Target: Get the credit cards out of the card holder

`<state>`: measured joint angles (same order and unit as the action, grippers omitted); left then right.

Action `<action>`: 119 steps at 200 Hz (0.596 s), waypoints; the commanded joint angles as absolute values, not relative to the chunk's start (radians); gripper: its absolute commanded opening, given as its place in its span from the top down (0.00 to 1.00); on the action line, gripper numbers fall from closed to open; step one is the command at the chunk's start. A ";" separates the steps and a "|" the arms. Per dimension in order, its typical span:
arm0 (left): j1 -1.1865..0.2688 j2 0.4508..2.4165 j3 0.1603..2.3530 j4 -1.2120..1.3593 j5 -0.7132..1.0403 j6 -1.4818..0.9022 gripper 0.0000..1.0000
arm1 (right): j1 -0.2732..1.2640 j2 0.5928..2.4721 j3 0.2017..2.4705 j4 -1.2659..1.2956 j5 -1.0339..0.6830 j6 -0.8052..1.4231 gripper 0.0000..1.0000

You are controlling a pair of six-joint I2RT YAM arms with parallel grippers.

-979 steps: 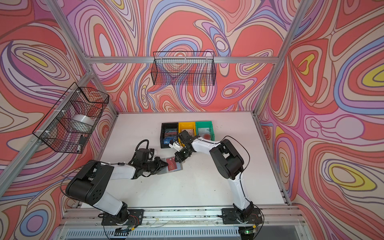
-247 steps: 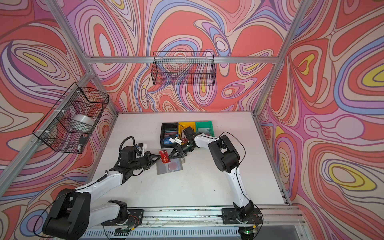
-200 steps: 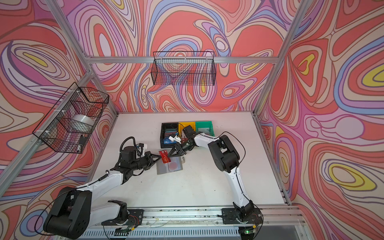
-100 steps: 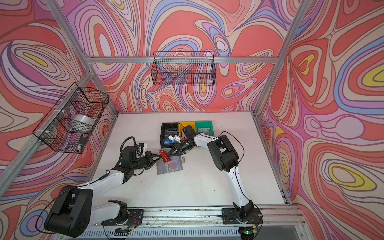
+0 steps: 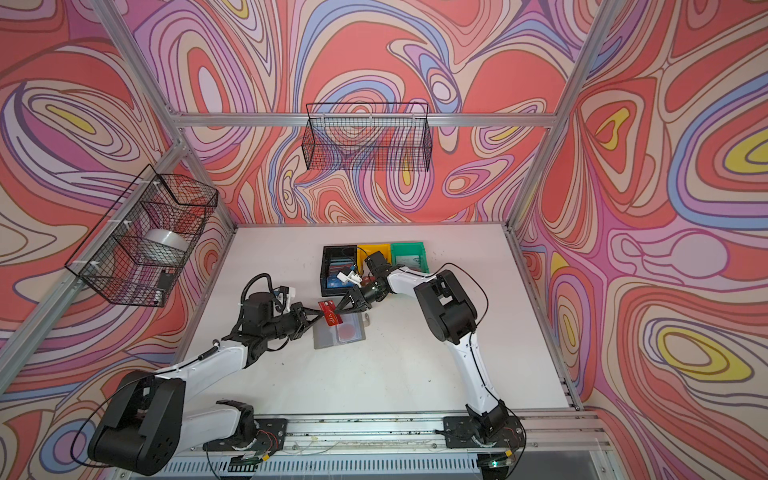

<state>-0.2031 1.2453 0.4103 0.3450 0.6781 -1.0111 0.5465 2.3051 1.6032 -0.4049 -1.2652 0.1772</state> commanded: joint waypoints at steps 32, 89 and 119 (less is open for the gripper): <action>-0.211 1.248 0.423 0.363 0.696 -1.020 1.00 | 0.551 2.331 1.615 -0.404 -1.294 0.167 0.71; -0.217 1.277 0.428 0.392 0.702 -1.024 1.00 | 0.551 2.337 1.620 -0.368 -1.318 0.193 0.74; -0.224 1.295 0.428 0.402 0.703 -1.028 1.00 | 0.551 2.337 1.617 -0.365 -1.323 0.197 0.76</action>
<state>-0.2157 1.2785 0.4103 0.3645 0.6888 -1.0183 0.5457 2.3215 1.6043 -0.3878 -1.2922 0.1936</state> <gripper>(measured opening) 0.044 0.249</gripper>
